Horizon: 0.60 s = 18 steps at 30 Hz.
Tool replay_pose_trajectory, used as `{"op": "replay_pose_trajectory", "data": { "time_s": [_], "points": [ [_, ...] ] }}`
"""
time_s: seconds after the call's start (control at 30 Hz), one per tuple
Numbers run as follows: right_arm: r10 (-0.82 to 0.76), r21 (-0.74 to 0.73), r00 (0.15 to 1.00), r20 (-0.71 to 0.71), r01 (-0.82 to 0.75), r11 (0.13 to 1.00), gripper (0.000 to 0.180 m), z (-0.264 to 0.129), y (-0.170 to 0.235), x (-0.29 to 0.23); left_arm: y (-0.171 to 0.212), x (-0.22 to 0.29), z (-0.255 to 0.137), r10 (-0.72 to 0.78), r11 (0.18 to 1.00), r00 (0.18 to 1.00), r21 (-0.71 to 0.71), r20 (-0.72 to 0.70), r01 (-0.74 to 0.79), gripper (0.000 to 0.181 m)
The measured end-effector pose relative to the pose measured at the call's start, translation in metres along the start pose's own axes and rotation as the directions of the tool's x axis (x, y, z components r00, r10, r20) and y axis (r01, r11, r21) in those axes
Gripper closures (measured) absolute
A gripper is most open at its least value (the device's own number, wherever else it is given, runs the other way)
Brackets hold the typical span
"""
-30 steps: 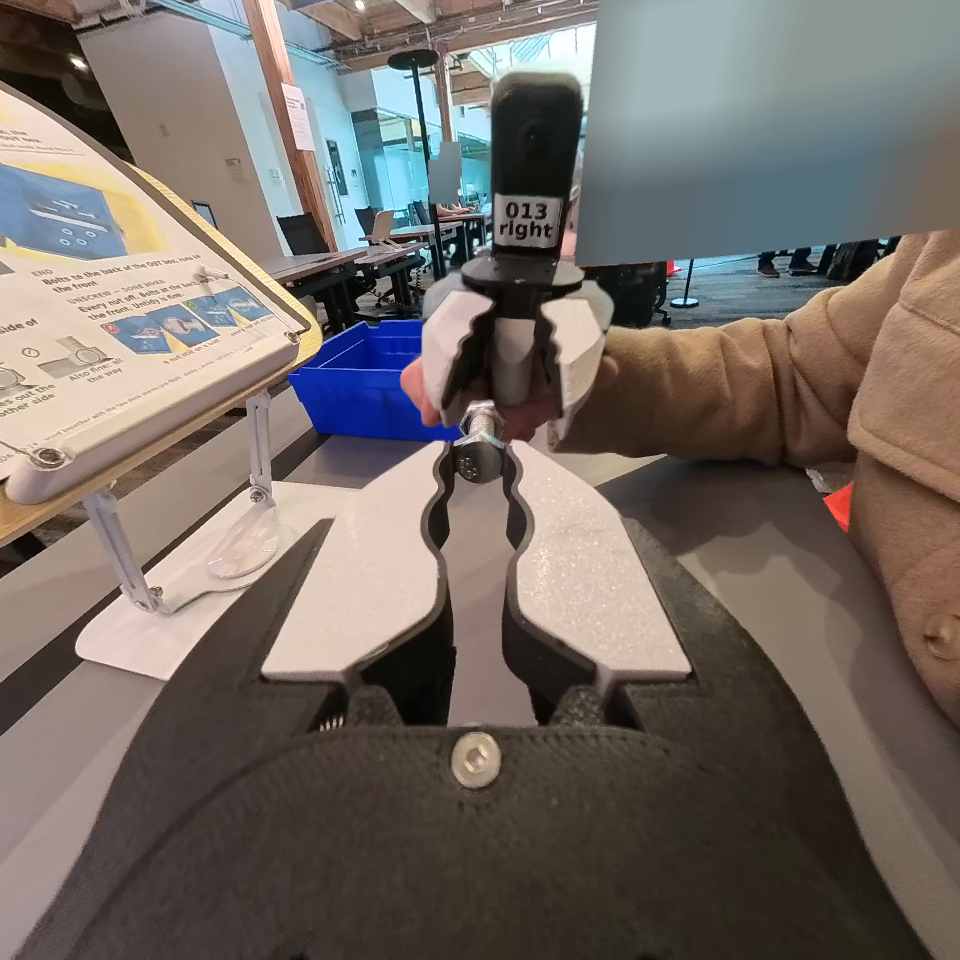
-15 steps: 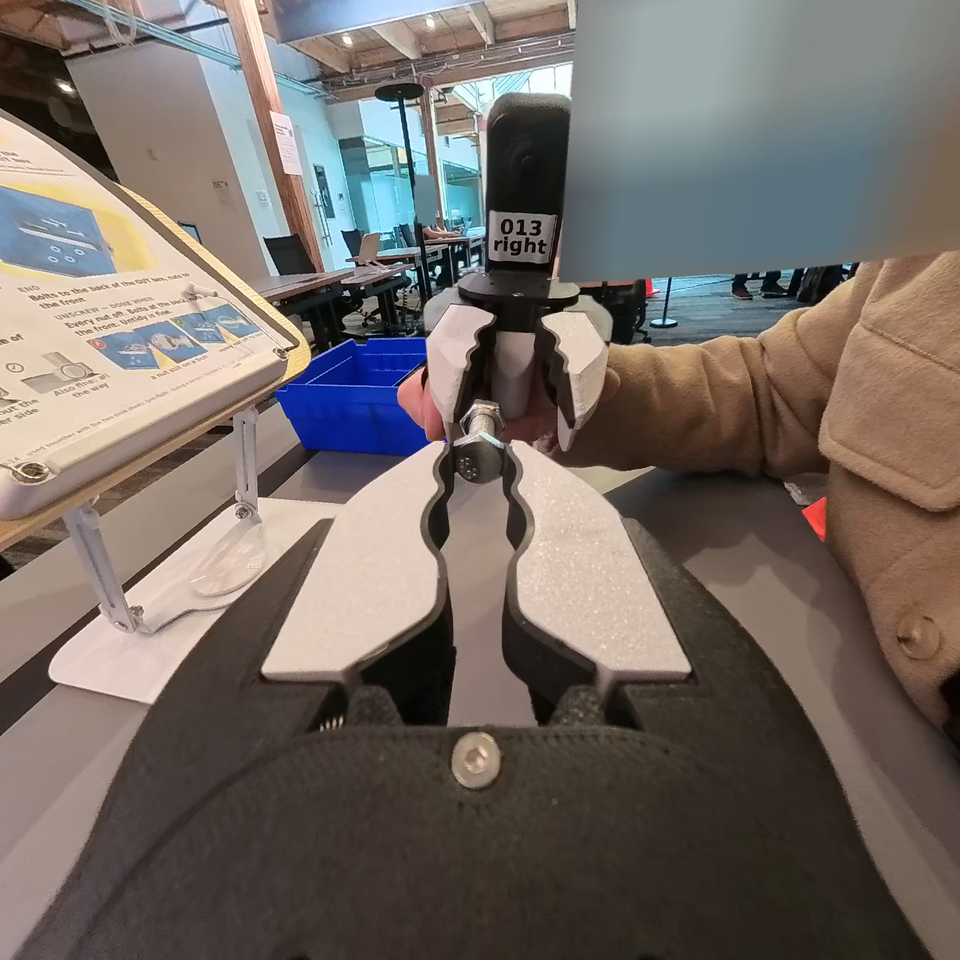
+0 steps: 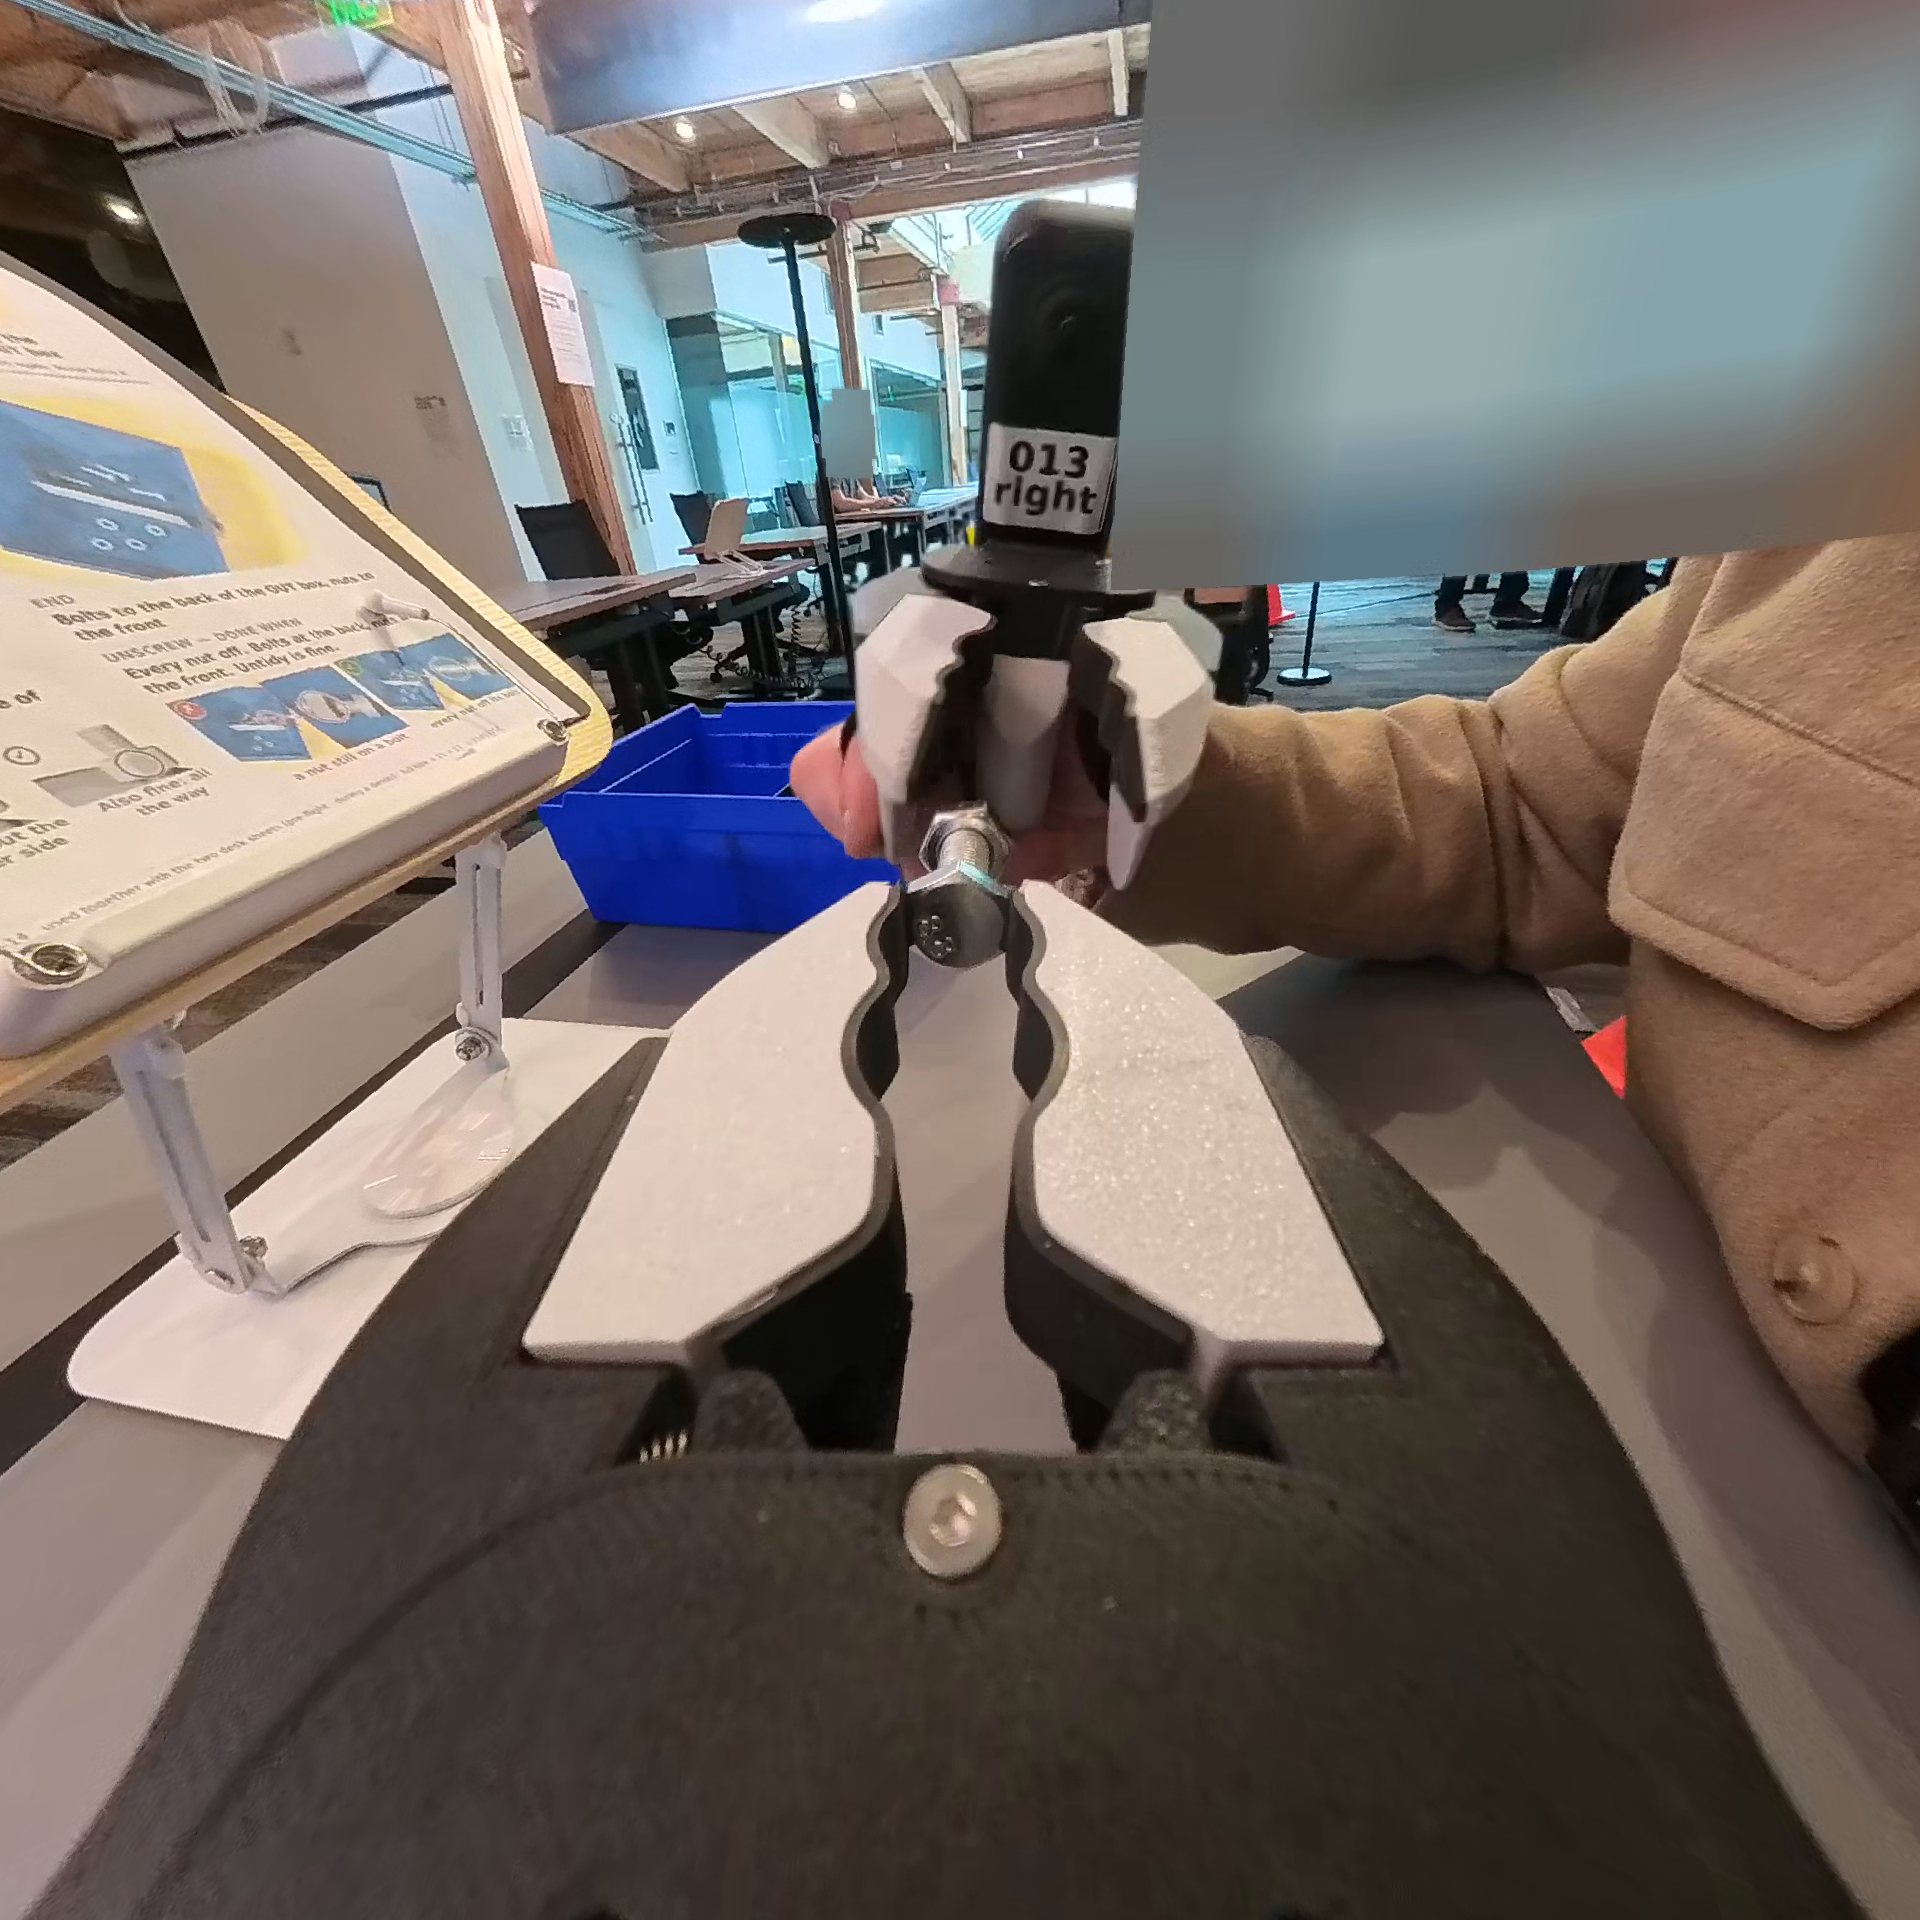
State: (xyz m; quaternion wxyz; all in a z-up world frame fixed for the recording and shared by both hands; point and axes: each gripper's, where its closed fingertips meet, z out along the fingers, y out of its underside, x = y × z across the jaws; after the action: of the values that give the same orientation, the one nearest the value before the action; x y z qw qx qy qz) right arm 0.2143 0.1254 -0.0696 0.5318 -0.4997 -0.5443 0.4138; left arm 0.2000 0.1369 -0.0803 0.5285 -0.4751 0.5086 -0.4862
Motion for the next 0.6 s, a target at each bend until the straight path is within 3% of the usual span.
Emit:
{"op": "replay_pose_trajectory", "data": {
  "time_s": [0.6],
  "points": [
    [-0.024, 0.004, 1.0, 0.012, 0.024, 1.0, 0.137, 0.001, -0.005, -0.006, -0.001, 0.002, 0.0, -0.008, 1.0, 1.0, 0.014, -0.016, 0.009, 0.164]
  ]
}}
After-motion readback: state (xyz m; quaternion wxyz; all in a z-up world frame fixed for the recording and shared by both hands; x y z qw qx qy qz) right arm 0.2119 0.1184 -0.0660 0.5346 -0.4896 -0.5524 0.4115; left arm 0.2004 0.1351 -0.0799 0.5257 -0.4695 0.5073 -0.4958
